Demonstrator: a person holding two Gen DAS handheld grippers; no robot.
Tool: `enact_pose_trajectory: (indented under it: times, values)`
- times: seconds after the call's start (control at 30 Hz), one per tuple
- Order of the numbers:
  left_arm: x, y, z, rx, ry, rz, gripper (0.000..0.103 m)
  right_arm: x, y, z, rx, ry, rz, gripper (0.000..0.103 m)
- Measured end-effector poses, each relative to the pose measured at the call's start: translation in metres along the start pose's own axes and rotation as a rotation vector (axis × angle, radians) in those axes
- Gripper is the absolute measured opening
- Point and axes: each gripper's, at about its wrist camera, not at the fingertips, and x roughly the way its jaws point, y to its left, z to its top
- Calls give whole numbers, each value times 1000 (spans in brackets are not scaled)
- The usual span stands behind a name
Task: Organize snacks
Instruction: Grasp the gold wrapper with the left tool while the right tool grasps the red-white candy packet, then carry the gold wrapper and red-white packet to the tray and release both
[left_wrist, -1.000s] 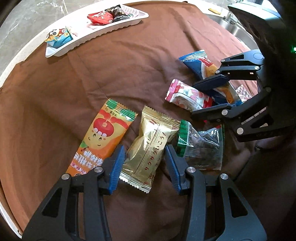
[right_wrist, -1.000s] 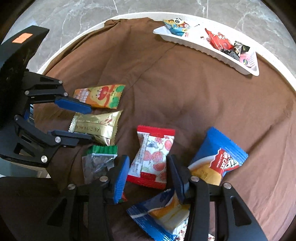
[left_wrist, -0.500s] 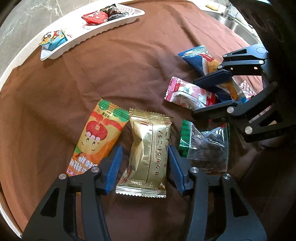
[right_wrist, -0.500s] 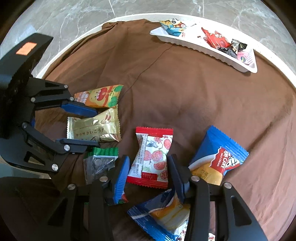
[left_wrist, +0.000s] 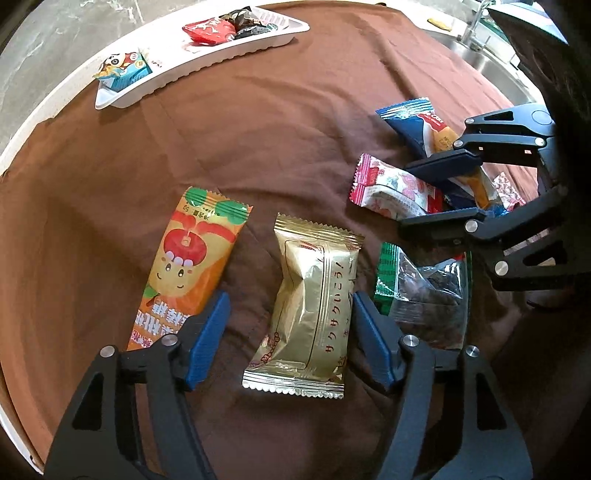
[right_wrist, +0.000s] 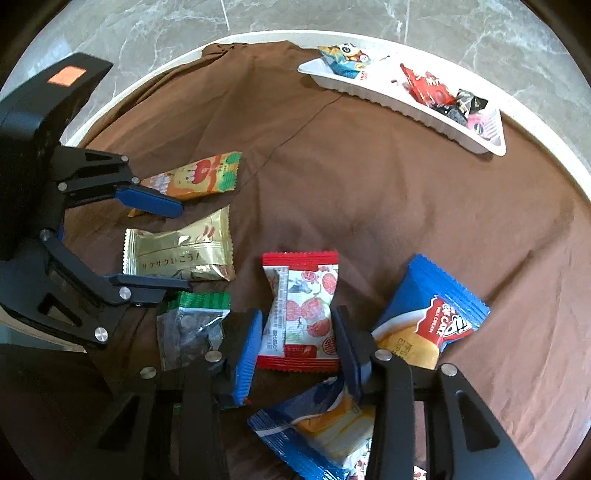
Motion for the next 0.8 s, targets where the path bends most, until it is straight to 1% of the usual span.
enact_pose_trajectory:
  times: [0.07,0.13,0.23,0.37,0.4,0.53,0.6,0.67,0.8]
  values:
    - [-1,-3,-2,10,-4,-5,60,-1,0,-1,-4,-7,-15,39]
    - [-4,-7,-3,14,-11,-15,46,-3,-2,0,1,-10,-11,35]
    - [-6,-8,-3,10,-16,-11,34,-6,-10,1,33,-6,22,34]
    - [-11,2,-4,-52,-20,-49,31,-16,-19,4,85,-19,67,34]
    - [-14,4,-4,-58,-27,-53,31,-20,-21,6,98,-25,81,34]
    - [-28,5,-4,-76,-53,-111,31,-32,-33,12,162,-49,144,34]
    - [-34,5,-2,-83,-64,-117,31,-37,-38,16,190,-57,173,34]
    - [-39,8,4,-94,-77,-128,31,-41,-41,19,208,-64,189,34]
    - [-50,22,28,-126,-122,-168,31,-52,-51,30,250,-85,222,34]
